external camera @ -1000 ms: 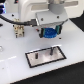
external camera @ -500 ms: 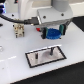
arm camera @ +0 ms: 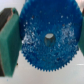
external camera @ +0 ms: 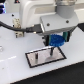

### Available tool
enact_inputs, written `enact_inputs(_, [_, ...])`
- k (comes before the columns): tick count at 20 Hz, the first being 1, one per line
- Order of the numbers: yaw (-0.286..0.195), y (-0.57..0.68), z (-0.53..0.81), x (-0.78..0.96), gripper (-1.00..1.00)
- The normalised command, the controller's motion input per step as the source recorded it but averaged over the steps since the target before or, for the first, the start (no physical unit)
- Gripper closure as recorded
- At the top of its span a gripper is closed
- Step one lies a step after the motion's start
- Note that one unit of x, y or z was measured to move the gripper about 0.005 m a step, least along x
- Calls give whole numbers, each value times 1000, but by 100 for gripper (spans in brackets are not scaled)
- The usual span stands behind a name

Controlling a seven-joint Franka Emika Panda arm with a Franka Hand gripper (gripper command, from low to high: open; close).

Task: Insert the blue gear onto the right peg, followed by the red gear

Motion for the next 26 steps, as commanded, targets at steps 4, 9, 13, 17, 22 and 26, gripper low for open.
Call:
enact_inputs(4, [0, -112, 21, 465, 100])
enact_inputs(9, [0, -160, -42, 304, 100])
enact_inputs(13, [0, -104, 20, 121, 100])
enact_inputs(17, [0, -58, 79, 76, 100])
enact_inputs(22, [0, -60, 73, 63, 100])
enact_inputs(26, [0, -112, 93, 122, 100])
